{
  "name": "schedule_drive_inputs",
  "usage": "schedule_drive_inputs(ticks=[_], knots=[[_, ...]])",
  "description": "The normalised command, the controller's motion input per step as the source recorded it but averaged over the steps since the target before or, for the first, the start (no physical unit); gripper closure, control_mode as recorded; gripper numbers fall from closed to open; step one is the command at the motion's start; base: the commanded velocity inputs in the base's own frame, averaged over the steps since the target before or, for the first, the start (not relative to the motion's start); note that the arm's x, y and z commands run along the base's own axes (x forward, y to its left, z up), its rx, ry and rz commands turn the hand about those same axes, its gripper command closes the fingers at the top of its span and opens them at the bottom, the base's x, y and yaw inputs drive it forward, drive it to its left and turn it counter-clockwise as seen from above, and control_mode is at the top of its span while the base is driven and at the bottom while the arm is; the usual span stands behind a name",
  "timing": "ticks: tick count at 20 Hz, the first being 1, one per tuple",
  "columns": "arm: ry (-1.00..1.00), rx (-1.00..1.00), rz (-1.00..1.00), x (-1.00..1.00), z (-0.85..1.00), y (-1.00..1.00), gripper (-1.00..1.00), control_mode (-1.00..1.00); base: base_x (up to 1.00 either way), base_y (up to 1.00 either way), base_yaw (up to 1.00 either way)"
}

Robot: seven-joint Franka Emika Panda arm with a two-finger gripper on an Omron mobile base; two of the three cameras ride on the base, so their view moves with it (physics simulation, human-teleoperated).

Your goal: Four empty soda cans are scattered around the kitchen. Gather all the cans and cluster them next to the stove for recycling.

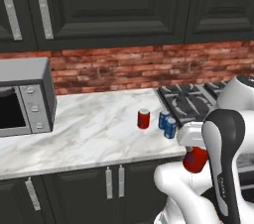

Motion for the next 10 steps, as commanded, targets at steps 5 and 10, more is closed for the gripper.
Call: schedule_drive_inputs(ticks=[5, 10], knots=[[0.0, 0.0, 0.0, 0.0, 0.0, 0.0, 1.0, 1.0, 0.68, 0.0, 0.0], [0.0, 0.0, 0.0, 0.0, 0.0, 0.0, 1.0, 1.0, 0.37, 0.0, 0.0]])
